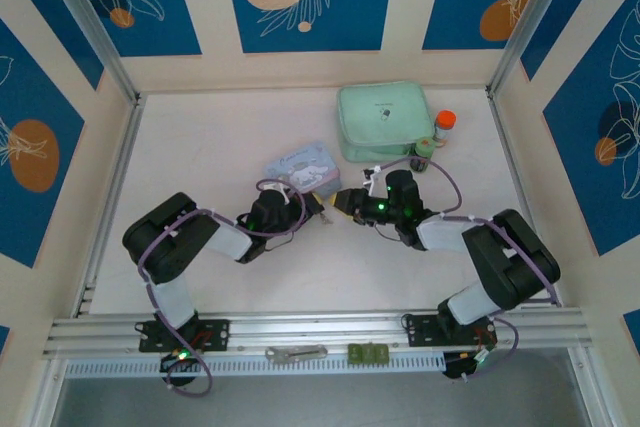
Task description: Unlock a padlock with a key
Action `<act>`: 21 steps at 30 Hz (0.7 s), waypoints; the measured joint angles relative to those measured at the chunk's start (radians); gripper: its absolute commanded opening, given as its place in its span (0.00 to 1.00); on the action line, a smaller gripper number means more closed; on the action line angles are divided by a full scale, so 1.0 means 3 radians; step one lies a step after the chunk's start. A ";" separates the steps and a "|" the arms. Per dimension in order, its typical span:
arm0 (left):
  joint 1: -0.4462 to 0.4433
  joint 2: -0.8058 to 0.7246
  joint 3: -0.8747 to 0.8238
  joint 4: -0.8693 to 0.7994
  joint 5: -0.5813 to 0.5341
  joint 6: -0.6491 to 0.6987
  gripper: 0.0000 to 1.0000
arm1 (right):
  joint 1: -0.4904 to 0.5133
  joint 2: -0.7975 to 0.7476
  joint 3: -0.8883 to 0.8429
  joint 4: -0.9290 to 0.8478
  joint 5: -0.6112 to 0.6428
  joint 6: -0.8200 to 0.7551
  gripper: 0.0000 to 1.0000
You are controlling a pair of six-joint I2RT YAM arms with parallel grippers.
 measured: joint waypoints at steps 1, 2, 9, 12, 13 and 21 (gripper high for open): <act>0.0000 0.0000 -0.0008 0.0025 0.0003 -0.0013 0.00 | 0.0001 0.0060 0.0000 0.0102 -0.0018 0.0008 0.39; 0.0000 0.0000 -0.0019 0.0046 0.0004 -0.0036 0.00 | 0.0003 0.0135 -0.0003 0.0209 -0.0042 0.0018 0.39; -0.0001 0.0000 -0.0045 0.0117 0.0003 -0.0111 0.00 | 0.0060 0.0612 -0.0024 0.0796 -0.0146 0.0175 0.36; -0.0001 0.0000 -0.0046 0.0137 0.0004 -0.0149 0.00 | 0.0103 0.0688 -0.0045 0.0955 -0.0149 0.0238 0.36; -0.0001 0.0000 -0.0047 0.0144 0.0004 -0.0146 0.00 | 0.0113 0.0688 -0.0052 0.0977 -0.0148 0.0252 0.36; -0.0001 0.0050 -0.0053 0.0263 0.0004 -0.0184 0.00 | 0.0172 0.0688 -0.0140 0.1101 -0.0125 0.0300 0.37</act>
